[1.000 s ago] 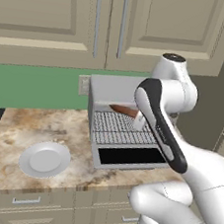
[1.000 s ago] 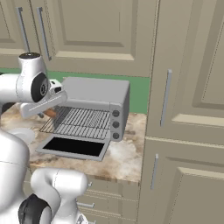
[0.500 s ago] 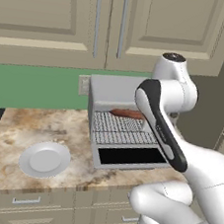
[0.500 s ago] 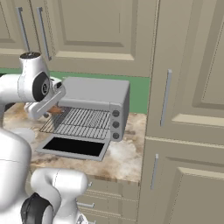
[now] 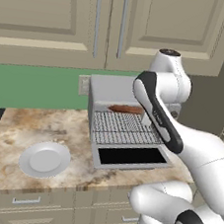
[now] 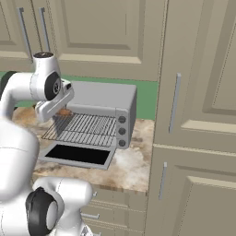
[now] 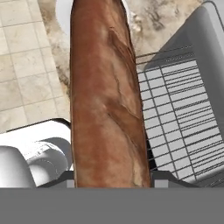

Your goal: Pull the toaster oven rack outwards. Pick up the baguette from the plate and place it on the toaster oven rack. Close the toaster oven door fully and set the temperature to the lowest setting.

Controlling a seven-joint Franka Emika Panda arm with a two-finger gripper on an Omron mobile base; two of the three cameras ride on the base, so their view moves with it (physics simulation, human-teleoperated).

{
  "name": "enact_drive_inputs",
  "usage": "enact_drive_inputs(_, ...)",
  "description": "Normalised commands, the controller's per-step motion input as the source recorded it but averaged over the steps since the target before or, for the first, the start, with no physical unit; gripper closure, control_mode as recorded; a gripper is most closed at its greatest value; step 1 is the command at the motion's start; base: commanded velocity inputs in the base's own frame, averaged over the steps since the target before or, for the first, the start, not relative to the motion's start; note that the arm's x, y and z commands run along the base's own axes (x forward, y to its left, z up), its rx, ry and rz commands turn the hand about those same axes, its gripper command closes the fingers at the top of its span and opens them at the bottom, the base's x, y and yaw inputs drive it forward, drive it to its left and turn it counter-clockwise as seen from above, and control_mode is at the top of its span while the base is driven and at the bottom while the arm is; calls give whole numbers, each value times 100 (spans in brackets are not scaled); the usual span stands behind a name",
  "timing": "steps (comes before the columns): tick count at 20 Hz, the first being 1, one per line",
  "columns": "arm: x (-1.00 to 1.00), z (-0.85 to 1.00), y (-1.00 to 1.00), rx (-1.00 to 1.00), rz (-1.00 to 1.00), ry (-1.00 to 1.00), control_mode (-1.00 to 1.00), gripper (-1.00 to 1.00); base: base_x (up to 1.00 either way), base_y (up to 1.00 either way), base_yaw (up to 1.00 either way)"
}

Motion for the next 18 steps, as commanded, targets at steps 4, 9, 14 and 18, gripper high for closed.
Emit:
enact_drive_inputs(4,20,-17,0,0,0,4,-100,100,0,0,0)
enact_drive_inputs(9,0,-52,0,0,-2,5,-100,100,0,0,0)
enact_drive_inputs(14,0,-52,0,0,0,8,-100,100,0,0,0)
enact_drive_inputs(18,0,-51,-2,0,0,8,-100,100,0,0,0)
